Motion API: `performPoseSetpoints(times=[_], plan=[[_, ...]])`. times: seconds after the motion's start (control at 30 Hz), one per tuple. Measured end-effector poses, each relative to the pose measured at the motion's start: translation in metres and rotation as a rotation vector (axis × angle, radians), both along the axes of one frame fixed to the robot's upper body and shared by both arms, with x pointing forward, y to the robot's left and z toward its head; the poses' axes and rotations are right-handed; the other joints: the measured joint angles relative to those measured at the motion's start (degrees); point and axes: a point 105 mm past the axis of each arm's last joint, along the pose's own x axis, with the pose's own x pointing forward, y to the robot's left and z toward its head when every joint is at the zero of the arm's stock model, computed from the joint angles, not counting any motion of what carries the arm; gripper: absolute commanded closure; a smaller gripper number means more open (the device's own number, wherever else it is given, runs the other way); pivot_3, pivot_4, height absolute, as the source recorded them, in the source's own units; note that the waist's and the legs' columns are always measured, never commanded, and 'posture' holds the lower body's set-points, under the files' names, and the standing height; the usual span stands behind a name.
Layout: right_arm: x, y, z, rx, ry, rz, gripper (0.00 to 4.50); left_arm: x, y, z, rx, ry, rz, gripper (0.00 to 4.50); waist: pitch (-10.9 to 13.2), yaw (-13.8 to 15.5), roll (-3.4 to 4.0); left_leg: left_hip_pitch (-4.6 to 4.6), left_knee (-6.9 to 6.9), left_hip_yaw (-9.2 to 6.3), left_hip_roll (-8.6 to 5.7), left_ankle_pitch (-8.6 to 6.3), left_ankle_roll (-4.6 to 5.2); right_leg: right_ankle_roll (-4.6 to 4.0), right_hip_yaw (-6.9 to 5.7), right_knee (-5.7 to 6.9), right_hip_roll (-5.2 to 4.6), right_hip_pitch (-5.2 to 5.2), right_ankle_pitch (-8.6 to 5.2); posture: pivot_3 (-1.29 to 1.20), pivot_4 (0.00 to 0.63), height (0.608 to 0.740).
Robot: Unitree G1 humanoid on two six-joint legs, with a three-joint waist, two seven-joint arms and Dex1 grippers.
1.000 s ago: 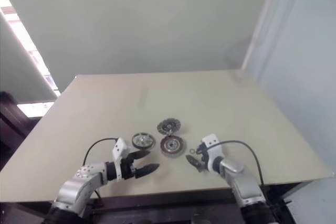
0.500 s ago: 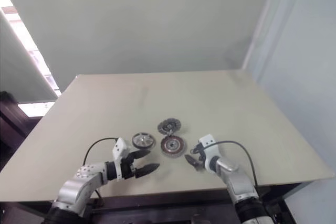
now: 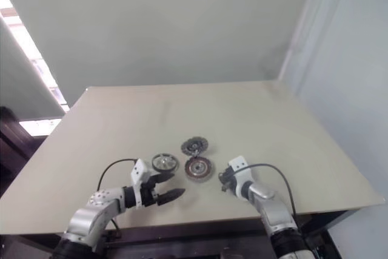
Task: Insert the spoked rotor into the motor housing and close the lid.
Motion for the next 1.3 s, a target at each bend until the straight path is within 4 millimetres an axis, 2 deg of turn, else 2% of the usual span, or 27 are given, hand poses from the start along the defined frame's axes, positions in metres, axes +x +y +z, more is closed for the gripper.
performPoseSetpoints(times=[0.23, 0.47, 0.53, 0.67, 0.87, 1.3], plan=[[0.002, -0.001, 0.005, 0.007, -0.016, -0.008, 3.7, 0.0, 0.0, 0.0, -0.001, -0.002, 0.002, 0.0, 0.0, 0.01, 0.0, -0.01, 0.0, 0.0, 0.0, 0.0, 0.0, 0.0, 0.0, 0.0, 0.0, 0.0, 0.0, 0.0, 0.0, 0.74], [0.016, -0.001, 0.042, 0.032, -0.112, -0.018, 3.7, 0.002, 0.003, -0.002, 0.001, -0.003, 0.013, 0.0, 0.0, -0.01, 0.01, 0.0, 0.0, 0.0, 0.0, 0.0, 0.0, 0.05, 0.0, 0.02, 0.01, -0.01, 0.03, 0.0, 0.0, 0.74], [0.019, 0.004, 0.055, 0.041, -0.136, -0.002, 3.7, 0.005, 0.004, -0.002, -0.001, -0.008, 0.025, 0.0, 0.0, 0.01, 0.01, 0.01, 0.0, -0.02, 0.0, 0.0, 0.0, 0.07, -0.01, 0.02, 0.01, -0.01, 0.04, 0.0, 0.0, 0.74], [0.019, 0.022, 0.064, 0.051, -0.131, 0.056, 3.7, 0.014, 0.008, 0.001, 0.001, -0.044, 0.053, 0.0, 0.0, 0.03, 0.01, 0.0, 0.0, -0.03, 0.0, 0.0, 0.0, 0.09, -0.01, 0.01, 0.01, -0.01, 0.05, 0.0, 0.0, 0.74], [0.017, 0.049, 0.064, 0.047, -0.103, 0.125, 3.7, 0.019, 0.013, -0.007, 0.027, -0.107, 0.08, 0.0, -0.01, 0.02, 0.01, -0.03, 0.0, -0.02, -0.01, 0.0, 0.0, 0.09, 0.0, 0.01, 0.01, -0.05, 0.06, 0.0, 0.0, 0.74], [0.018, 0.063, 0.037, -0.001, -0.019, 0.14, 3.7, 0.022, 0.011, -0.008, 0.039, -0.162, 0.084, 0.0, -0.01, 0.01, 0.02, -0.03, 0.0, -0.05, -0.01, 0.0, 0.0, 0.11, -0.02, 0.02, 0.01, -0.05, 0.07, 0.0, 0.0, 0.74]])
